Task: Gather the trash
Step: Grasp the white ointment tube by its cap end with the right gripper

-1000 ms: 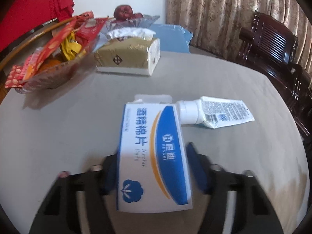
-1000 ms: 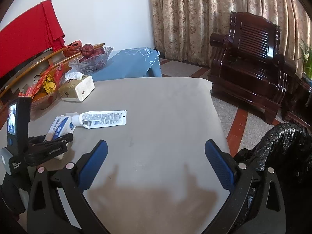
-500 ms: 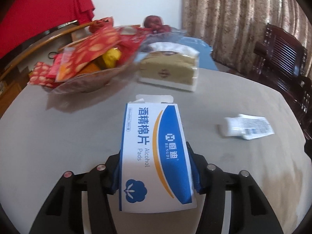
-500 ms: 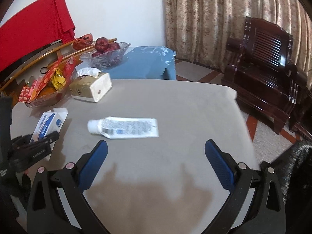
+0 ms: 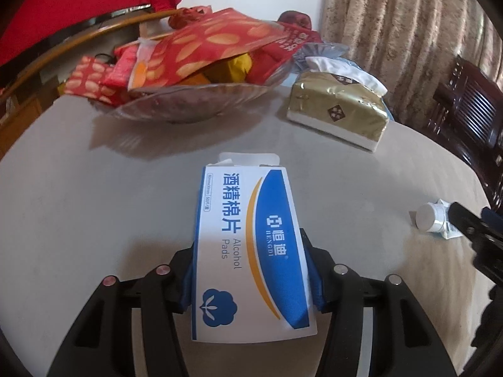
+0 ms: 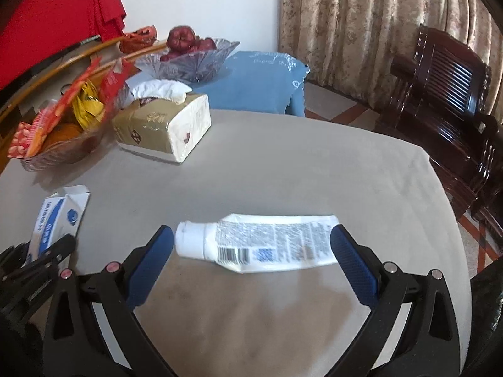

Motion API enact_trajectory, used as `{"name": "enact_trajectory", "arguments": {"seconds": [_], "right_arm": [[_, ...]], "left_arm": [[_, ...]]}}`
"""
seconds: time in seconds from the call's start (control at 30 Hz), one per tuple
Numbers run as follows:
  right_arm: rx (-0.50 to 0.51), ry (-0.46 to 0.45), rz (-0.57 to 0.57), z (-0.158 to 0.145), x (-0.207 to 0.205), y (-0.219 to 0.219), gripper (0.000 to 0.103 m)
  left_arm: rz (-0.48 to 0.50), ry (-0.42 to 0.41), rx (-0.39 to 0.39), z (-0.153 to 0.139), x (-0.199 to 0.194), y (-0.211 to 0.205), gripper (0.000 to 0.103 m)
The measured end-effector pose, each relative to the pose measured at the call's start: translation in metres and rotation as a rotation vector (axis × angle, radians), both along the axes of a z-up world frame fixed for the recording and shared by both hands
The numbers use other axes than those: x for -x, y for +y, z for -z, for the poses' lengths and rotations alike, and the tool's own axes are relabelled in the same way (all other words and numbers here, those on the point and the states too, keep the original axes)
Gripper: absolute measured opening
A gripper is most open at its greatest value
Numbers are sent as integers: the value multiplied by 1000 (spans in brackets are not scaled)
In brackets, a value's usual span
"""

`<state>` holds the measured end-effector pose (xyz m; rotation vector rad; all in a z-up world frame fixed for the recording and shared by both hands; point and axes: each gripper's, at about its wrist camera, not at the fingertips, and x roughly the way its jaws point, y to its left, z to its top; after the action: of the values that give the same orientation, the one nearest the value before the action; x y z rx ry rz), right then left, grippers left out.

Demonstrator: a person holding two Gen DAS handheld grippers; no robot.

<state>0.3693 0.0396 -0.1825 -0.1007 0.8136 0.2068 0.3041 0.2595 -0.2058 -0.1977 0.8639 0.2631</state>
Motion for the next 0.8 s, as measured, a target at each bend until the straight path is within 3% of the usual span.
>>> {"name": "enact_trajectory", "arguments": {"seconds": [0.43, 0.8], "right_arm": [[91, 59, 5, 20, -16, 8, 96], [74, 74, 62, 17, 29, -66, 96]], "left_arm": [[12, 19, -20, 3, -5, -2, 55], [13, 24, -44, 3, -7, -5, 55]]}}
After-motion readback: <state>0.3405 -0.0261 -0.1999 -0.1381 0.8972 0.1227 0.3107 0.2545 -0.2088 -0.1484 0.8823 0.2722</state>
